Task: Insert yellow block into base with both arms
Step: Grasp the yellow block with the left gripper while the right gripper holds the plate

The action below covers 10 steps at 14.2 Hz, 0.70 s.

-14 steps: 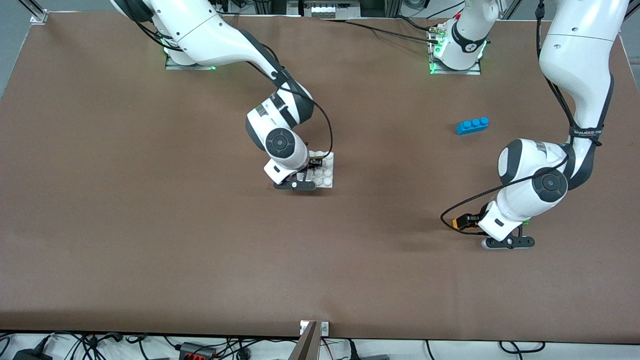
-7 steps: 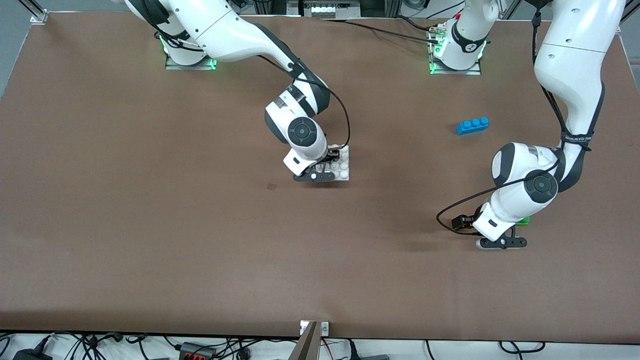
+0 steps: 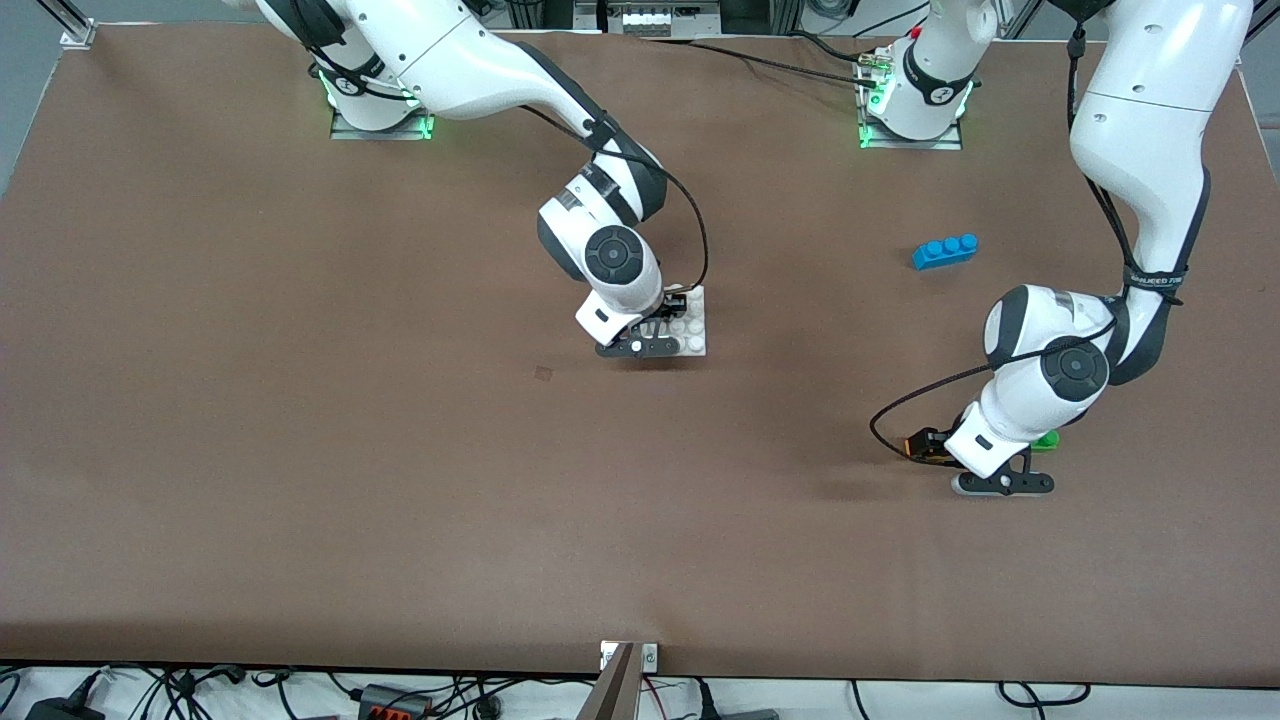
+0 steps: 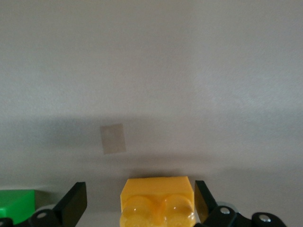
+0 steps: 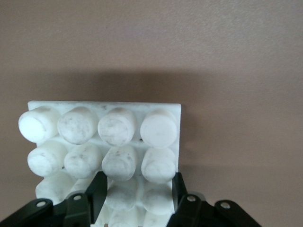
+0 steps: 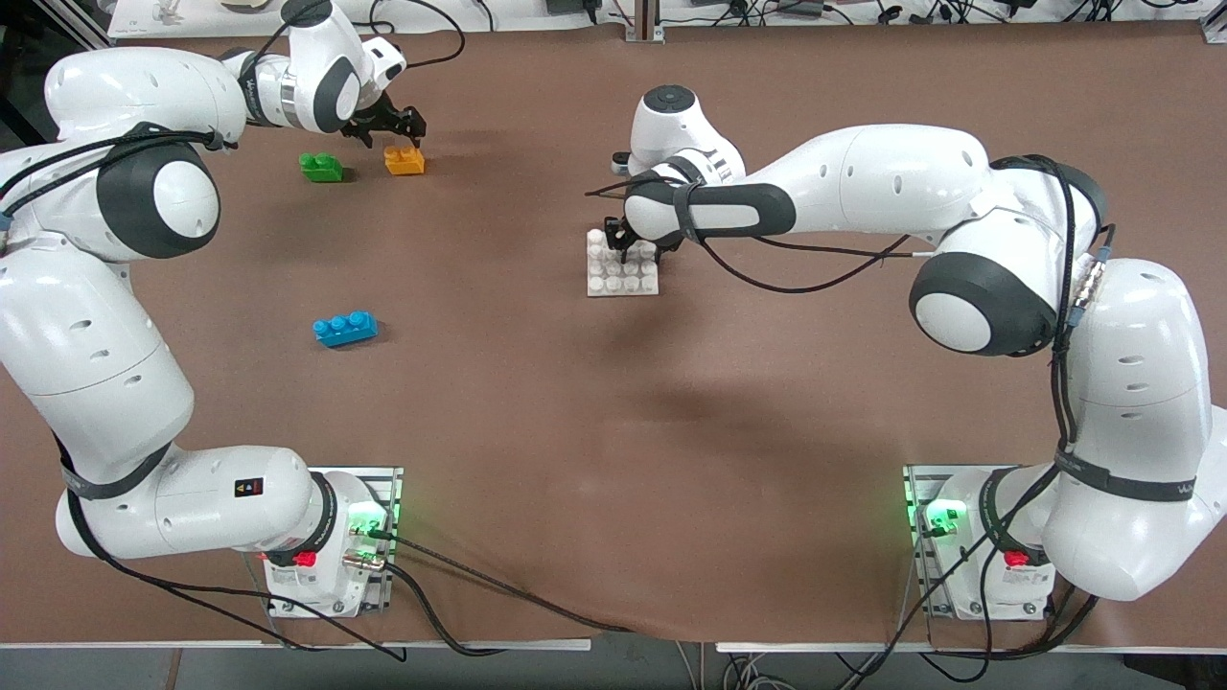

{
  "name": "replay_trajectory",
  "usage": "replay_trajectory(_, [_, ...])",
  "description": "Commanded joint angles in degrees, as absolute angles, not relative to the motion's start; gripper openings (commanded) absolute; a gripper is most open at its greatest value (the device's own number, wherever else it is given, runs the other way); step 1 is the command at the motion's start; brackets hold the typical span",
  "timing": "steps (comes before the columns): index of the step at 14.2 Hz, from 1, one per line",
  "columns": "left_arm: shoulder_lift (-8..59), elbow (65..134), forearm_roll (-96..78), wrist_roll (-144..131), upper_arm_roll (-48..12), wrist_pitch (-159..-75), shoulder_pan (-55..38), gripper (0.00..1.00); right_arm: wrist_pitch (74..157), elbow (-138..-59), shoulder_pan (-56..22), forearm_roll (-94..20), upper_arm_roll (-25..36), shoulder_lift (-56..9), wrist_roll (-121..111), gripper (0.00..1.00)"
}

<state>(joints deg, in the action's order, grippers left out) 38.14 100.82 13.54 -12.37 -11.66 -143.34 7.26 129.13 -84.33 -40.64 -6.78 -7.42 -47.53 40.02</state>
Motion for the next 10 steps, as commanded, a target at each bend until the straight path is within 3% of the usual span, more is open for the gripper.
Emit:
replay_trajectory(1, [37.5,103.1,14.9,-12.1,-11.9,-144.7,7.6,1.00,131.0,-82.9,-41.9,-8.0,-7.1,-49.8,40.9,0.56])
replay_trajectory(10, [37.4,104.2,14.9,-12.8,-12.7,-145.0,7.4,1.00,133.2,-82.9,-41.9,-12.0,-7.0,-49.8,40.0,0.57])
